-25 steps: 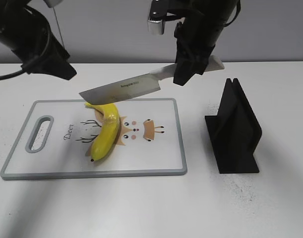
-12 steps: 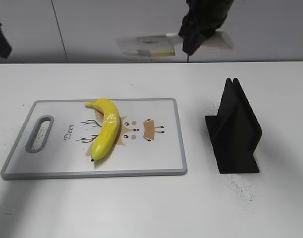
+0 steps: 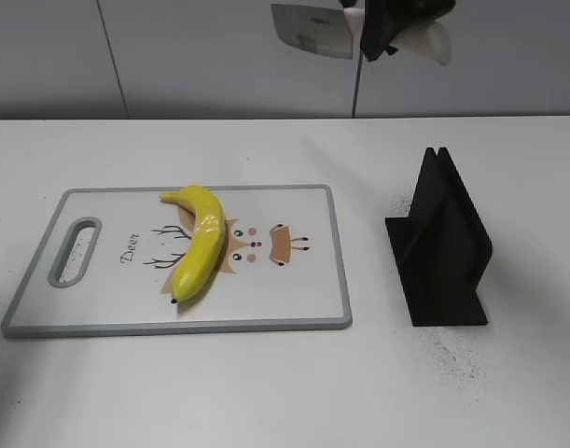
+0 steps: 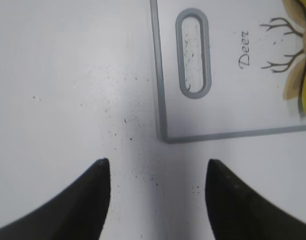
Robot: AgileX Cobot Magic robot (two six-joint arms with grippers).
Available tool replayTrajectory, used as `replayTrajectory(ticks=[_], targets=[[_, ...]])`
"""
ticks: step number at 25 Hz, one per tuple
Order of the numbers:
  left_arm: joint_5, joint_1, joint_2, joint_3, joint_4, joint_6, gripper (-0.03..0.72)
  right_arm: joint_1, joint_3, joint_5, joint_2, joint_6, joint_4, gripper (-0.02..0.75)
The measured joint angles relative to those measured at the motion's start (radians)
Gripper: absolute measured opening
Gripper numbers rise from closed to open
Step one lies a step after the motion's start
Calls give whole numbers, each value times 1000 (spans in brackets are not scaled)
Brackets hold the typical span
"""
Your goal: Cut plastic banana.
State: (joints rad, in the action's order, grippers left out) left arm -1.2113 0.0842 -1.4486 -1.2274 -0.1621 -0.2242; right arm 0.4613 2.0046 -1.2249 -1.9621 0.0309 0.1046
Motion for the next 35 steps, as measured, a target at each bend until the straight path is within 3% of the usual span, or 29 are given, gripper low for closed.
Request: replayTrajectory(ticks=[9,20,27,35], targets=[[-5,0,314,265,0,5,553,0,-327,5,257,-108,-44,160],[-9,0,876,541,-1,5,544,0,-879,293,673,-325,-119,160],[35,0,1230,663,3,5,544,0,-1058,344,793,-403,-182,160],[109,0,1439,738,31,5,544,0,-1114,420,796,-442,-184,160]])
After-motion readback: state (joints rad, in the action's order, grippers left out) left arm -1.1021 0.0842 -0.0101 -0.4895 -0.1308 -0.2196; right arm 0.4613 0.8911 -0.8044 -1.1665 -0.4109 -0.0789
